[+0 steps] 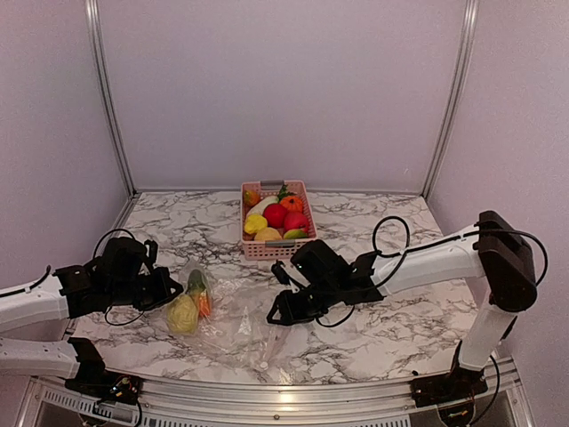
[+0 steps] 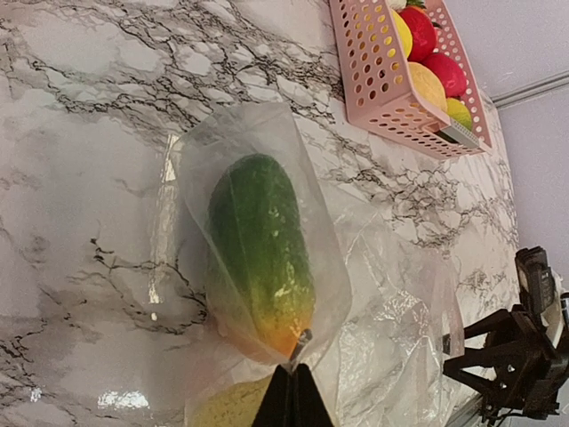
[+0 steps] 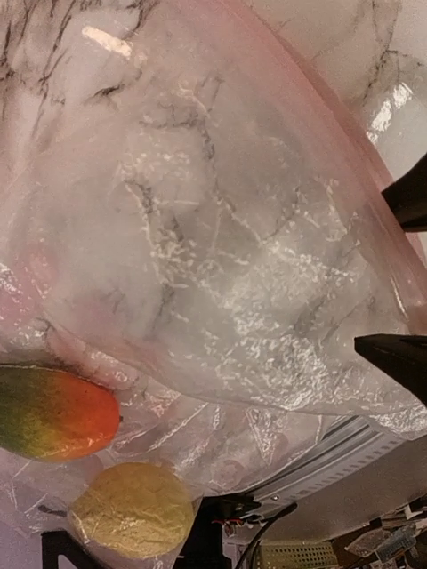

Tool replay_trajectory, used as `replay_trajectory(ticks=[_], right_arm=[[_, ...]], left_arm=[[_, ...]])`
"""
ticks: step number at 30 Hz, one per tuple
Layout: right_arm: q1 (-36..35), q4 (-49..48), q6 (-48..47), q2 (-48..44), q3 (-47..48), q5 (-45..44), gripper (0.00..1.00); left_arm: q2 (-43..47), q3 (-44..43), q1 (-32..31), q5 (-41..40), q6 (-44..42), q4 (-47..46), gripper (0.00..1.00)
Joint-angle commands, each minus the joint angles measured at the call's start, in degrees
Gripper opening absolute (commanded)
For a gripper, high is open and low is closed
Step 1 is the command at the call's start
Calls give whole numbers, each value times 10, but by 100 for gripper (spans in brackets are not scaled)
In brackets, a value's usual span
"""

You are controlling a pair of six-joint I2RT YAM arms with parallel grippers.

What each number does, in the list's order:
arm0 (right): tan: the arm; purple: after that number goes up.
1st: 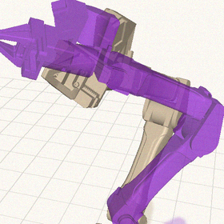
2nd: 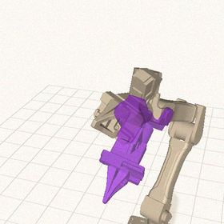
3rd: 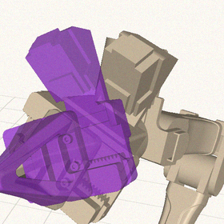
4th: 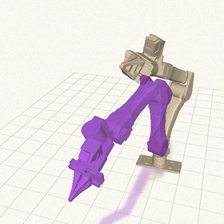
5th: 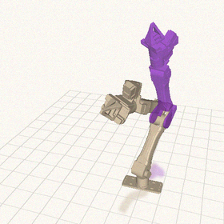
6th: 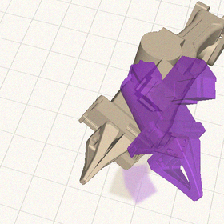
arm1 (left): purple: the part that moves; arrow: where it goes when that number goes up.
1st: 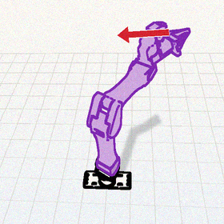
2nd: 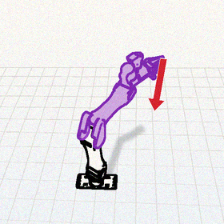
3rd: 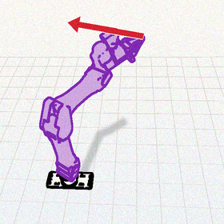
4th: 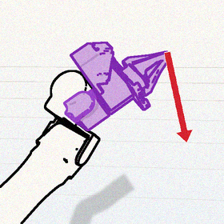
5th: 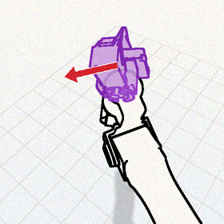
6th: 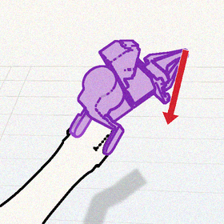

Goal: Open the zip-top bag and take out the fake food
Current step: Adjust the zipper food storage bag at the center of the board.

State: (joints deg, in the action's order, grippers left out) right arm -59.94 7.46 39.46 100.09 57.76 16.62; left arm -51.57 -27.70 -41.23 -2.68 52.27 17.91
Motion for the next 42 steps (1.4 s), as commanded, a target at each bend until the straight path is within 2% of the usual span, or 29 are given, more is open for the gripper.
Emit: replay_trajectory(ticks=[1,4,7,24,29,35,42], right_arm=[[1,12,-10,17,31,-30,23],[8,43,-26,20,32,-74,6],[11,63,-40,27,33,-103,0],[11,54,-44,53,13,-126,0],[11,56,-45,41,16,-131,0],[11,62,-48,16,24,-132,0],[11,33,-60,-29,27,-99,0]], left_arm=[[19,-34,-3,-24,-15,28,0],[26,-54,-3,-44,-26,60,0],[29,-72,-3,-54,-37,78,0],[16,-118,-3,-48,-73,105,0],[-3,-76,3,-71,-61,114,0],[-17,2,25,-73,-47,71,0],[-47,25,36,-71,-52,47,0]])
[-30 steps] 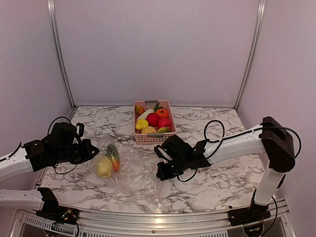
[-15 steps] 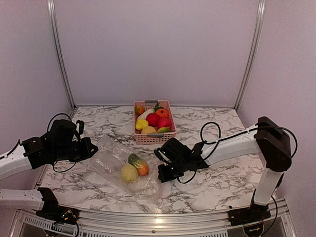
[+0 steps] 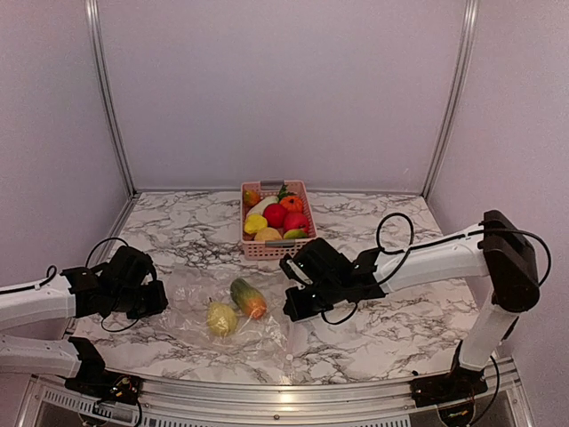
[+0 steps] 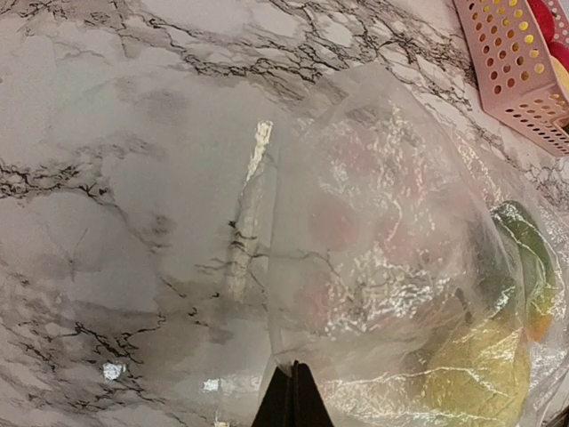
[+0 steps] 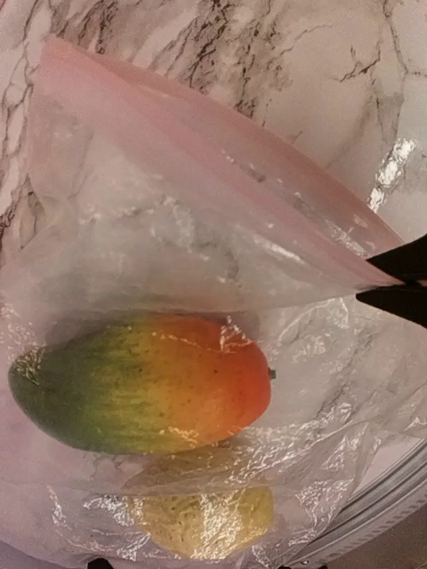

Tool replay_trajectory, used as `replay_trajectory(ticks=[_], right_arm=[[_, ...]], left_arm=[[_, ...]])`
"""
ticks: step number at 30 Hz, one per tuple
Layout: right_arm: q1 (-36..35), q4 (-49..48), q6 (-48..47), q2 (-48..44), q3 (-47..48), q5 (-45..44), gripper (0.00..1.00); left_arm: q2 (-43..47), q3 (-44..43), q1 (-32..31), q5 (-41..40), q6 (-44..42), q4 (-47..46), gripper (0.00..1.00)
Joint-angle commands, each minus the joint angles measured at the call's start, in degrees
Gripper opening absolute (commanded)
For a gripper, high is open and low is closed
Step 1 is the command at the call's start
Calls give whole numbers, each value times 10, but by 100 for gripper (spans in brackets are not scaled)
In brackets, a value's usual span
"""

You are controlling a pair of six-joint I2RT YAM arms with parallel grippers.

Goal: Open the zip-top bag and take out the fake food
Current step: Adjust the zipper food storage bag at the center of the board.

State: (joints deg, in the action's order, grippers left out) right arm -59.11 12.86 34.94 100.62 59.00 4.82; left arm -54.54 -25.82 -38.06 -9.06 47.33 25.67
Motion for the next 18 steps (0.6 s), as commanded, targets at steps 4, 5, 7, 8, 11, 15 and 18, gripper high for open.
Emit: replay_trajectory(ticks=[4,5,7,8,11,15,18], right_arm=[[3,-60,-22,-53,5,57,1],[3,-63,-25,-55,5,61,1],[3,-67,-29,-61,3,66,3],[3,-70,-30,-63,2,67,4],[3,-75,-34,-69,-2,69,8],[7,-77,-35,-74,-8,63,20],[15,-79,-33,-76,-14,63,25]], left_arm=[[-26,-7,5,-7,-11,-25,3],[-21,-16,5,-12,-14,-17,7],[-10,-36,5,-24,-23,6,17],[-4,-49,5,-28,-27,19,21],[10,-88,4,-36,-42,54,29],[23,-131,2,-37,-51,83,36],[20,-157,-10,-33,-56,92,39]])
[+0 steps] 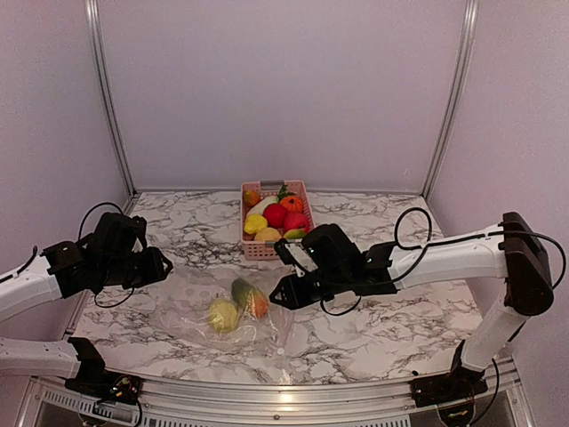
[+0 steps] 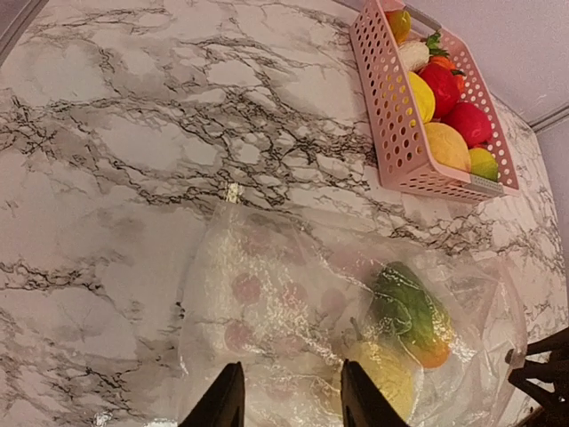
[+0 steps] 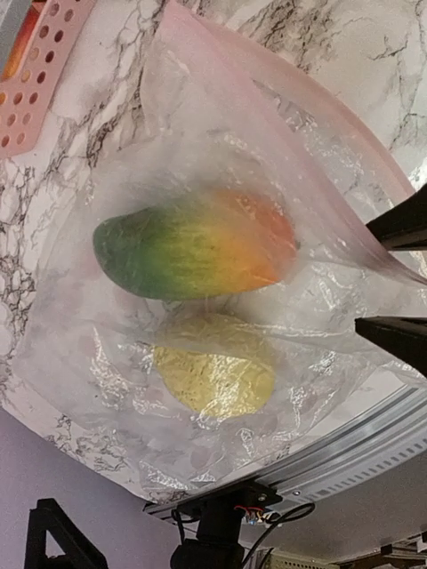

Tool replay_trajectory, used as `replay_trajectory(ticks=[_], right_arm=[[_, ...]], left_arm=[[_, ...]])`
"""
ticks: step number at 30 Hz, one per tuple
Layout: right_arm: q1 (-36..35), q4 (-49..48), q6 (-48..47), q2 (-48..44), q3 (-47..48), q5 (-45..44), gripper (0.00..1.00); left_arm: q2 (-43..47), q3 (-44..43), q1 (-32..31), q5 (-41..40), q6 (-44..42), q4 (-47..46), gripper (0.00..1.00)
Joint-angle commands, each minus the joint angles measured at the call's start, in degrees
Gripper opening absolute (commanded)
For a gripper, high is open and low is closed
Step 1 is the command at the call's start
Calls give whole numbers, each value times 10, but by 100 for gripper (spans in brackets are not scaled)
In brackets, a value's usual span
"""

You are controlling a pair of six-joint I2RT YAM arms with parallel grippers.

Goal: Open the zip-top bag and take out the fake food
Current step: Adjust the zipper food storage bag at the center of the board.

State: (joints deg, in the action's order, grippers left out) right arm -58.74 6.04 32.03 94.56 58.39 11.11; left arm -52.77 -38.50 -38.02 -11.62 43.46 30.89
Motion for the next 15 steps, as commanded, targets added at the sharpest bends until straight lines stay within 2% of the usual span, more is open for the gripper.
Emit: replay_trajectory(ticks=[1,5,9,13,15], right_arm=[[13,-11,-4,-16,-9,1,28],[22,-12,-4,-27,-18,-3,40],[29,-9,-3,-39,-21,-10,48],[36,5,0,-62,-33,-33,53],[43,14,6,-80,-50,-50,53]], left_arm=[[1,-36,-17,-1,-18,36,38],[-26,-49,-58,30,-9,-13,33],[-83,-36,-89,64,11,-84,21],[-126,0,-95,79,37,-141,8],[-143,20,-94,82,48,-162,6]])
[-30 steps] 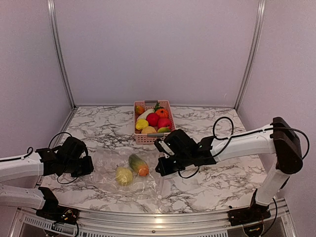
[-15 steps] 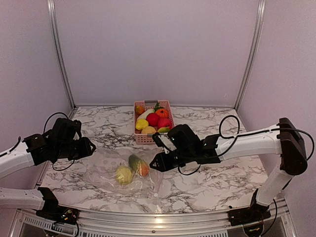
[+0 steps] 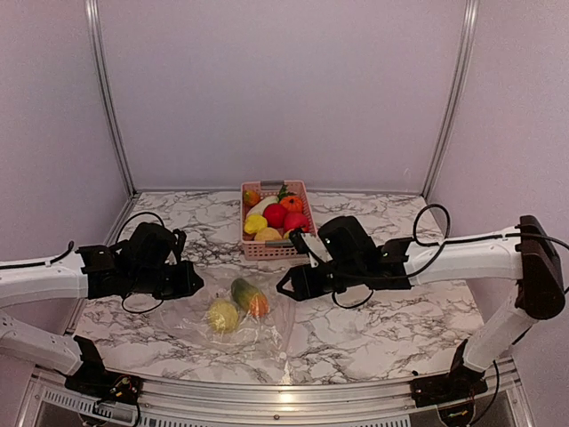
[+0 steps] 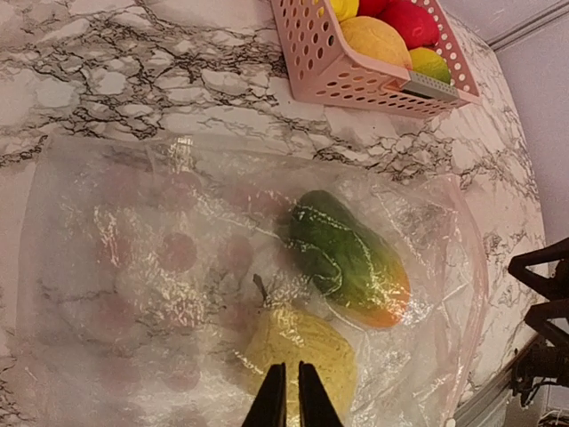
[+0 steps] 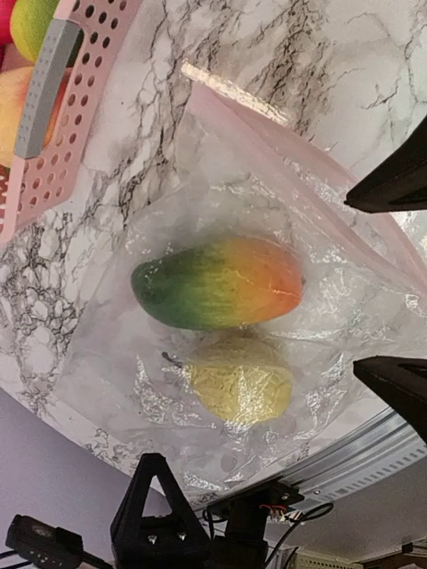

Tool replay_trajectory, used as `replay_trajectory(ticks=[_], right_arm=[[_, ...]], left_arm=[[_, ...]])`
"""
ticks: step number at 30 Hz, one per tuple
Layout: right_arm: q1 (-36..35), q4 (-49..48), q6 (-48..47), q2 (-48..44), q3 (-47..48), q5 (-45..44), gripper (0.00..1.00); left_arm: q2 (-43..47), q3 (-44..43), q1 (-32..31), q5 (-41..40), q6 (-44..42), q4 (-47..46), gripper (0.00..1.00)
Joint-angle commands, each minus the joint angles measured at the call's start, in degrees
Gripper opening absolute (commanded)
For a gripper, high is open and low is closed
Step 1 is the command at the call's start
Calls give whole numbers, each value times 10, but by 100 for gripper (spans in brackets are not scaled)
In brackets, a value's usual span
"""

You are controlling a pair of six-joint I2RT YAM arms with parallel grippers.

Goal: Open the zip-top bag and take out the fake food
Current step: Adjust the zipper food storage bag at the center of the board, then pick up the fake fruit from the zipper food storage bag.

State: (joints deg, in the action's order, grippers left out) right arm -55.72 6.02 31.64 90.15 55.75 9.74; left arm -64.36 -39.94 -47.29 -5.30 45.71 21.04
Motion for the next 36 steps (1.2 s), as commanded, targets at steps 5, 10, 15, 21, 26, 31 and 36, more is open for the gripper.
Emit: replay_trajectory(ticks=[5,10,15,21,26,31,36], right_arm=[[33,37,11,-47,-46,-58,42],[33,6,10,-18,-53,-29,28],[31,-19,6,16,-45,-6,22],[23,-27,3,61,-21,1,20],[14,-45,6,81,-9,10,20],[-1,-50,4,96,17,13,20],[-13,-55,-2,113,37,21,21]], left_arm=[[-55,67,-2,30,37,-110,4],[-74,85,-2,37,44,-136,3],[-80,98,-2,37,52,-146,2],[-82,110,-1,33,56,-150,2],[-82,118,-2,33,59,-156,2],[-83,122,-1,32,59,-158,2],[-89,127,-2,34,60,-168,1]])
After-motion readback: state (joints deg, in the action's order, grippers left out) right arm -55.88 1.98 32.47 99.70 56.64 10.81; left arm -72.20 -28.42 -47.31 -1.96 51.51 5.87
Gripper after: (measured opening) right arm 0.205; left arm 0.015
